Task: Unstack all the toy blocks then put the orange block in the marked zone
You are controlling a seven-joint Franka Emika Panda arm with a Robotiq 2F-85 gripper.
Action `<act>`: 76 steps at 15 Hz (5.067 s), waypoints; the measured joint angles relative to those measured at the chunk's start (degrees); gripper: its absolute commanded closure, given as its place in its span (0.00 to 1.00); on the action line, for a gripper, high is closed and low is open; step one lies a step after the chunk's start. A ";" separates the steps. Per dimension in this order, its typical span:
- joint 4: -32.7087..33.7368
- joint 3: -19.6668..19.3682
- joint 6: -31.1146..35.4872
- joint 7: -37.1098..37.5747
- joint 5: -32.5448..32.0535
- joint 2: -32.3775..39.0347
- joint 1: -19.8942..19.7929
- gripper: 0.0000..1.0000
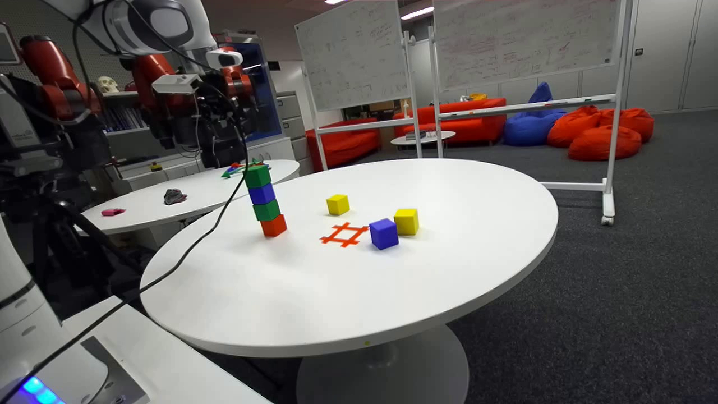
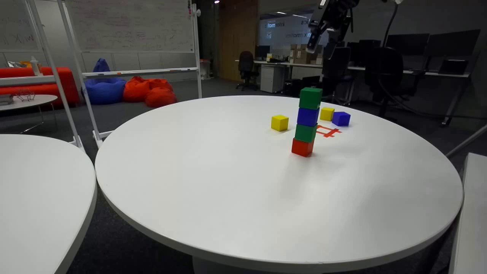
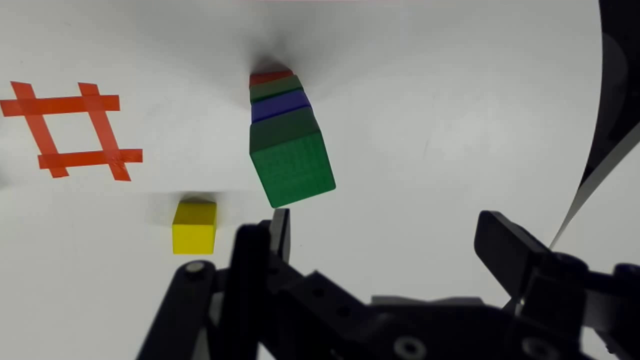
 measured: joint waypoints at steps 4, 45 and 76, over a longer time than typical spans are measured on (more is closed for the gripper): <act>0.01 -0.12 -0.01 0.00 0.00 0.15 -0.21 0.00; 7.17 -0.51 -7.08 11.85 -4.06 8.17 -3.22 0.00; 12.99 -2.33 -8.77 12.58 -3.49 14.43 -3.86 0.00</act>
